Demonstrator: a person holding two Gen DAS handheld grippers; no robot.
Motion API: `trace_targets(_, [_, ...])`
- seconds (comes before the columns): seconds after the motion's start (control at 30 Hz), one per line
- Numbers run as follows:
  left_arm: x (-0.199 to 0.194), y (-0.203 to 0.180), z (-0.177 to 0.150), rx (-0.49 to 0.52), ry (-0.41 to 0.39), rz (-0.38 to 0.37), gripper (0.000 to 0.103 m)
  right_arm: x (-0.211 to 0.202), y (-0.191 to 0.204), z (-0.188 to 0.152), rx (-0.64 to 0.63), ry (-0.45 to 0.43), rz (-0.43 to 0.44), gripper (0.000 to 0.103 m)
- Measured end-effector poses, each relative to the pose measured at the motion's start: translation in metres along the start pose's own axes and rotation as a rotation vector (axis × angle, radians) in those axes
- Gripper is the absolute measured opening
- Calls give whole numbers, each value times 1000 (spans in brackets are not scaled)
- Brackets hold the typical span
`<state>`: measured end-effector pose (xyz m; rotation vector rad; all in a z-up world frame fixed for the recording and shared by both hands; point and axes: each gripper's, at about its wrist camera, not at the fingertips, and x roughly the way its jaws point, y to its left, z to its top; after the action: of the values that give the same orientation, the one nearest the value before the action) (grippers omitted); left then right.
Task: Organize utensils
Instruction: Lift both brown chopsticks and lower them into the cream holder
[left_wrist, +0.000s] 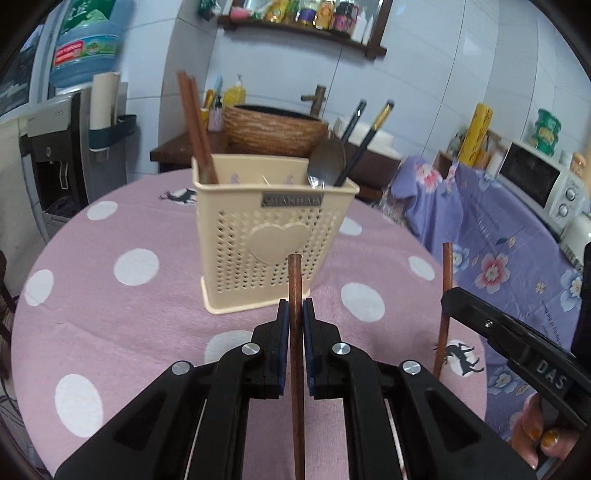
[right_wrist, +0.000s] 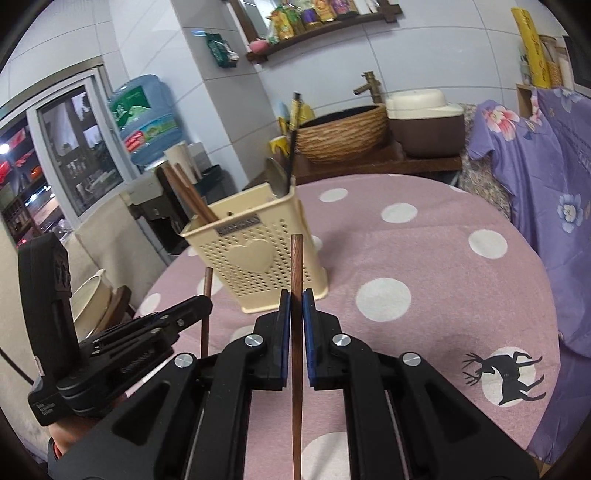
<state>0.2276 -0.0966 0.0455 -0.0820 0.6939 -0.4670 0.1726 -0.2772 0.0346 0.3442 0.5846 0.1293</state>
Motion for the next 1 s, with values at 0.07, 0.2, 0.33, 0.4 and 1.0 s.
trace_targets(0.07, [-17,5,1,-7,-26,-12,8,-7,8,2,-24,-7,20,8])
trace_targets(0.2, [-43,7,2,1,-76,-29,8,-16,22,4,-59,-9,66,8])
trace_targets(0.33, [-61,4,4,29,-125,-46,8,-22,34,7,-99,-12,89,8])
trace_targets(0.4, [-67,5,5,39,-138,-53,8,-25,40,9,-115,-19,99,8])
trace_targets(1.0, [-88,12,29,51,-210,-59,8,-33,66,34,-179,-35,122,7])
